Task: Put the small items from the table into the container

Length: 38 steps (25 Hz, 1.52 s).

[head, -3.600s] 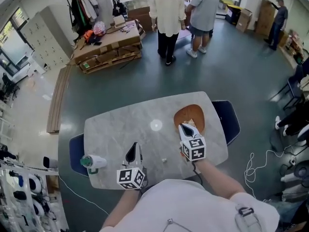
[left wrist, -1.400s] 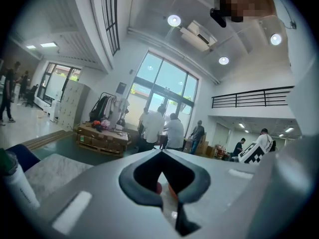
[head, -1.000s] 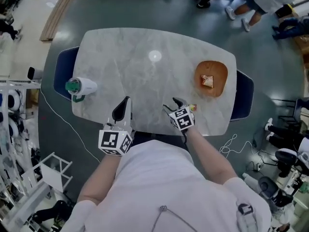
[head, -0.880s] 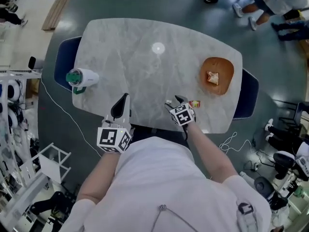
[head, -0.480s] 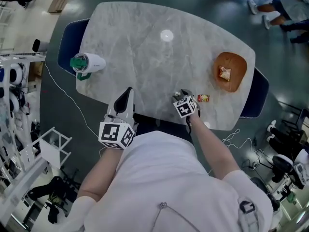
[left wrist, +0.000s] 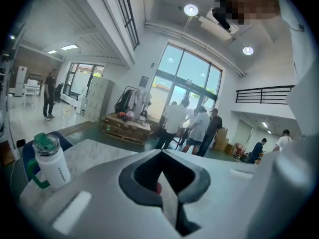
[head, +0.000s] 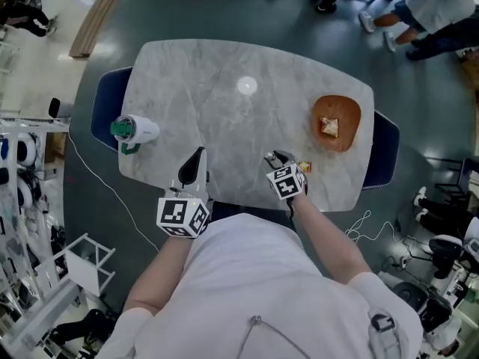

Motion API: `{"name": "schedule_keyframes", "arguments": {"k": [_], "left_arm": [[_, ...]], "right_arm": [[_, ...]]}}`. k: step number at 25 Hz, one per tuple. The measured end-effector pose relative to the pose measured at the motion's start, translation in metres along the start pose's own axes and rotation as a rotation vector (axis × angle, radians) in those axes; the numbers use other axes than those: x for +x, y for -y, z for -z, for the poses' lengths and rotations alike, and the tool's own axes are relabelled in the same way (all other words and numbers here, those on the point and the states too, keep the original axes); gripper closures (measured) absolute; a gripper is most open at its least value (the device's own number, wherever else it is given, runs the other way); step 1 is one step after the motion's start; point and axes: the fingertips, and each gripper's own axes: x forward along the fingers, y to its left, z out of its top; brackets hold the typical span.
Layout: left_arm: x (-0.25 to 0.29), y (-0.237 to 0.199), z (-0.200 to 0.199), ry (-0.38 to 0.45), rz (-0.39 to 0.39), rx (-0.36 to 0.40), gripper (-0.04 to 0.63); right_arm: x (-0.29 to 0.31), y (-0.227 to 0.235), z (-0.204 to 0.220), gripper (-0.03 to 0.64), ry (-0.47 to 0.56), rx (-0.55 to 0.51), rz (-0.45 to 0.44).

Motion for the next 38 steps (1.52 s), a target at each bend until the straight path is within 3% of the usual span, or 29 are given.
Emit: {"name": "schedule_keyframes", "arguments": {"k": [9,16,19,25,38], "left_arm": [[0.050,0.070,-0.055,0.084,0.206,0.075,0.592],[0.069,0.129,-0.092,0.147,0.359,0.119,0.592],[0.070,0.148,-0.090,0.144,0.401,0.127,0.592],[0.075,0.179,-0.086,0.137,0.444,0.132,0.592],[0.069,0.174,-0.078,0.117,0.421,0.151,0.592]], "right_arm": [[-0.165,0.042,-0.131,0.434,0.459,0.125,0.149],[-0.271,0.055,-0.159,0.434,0.728,0.253,0.207],[-0.288,0.061,-0.147,0.434,0.762,0.321,0.227],[-0.307,0.074,-0.126,0.434,0.775,0.355,0.264],[-0.296,0.077,-0.116,0.434,0.756,0.392,0.255]]}}
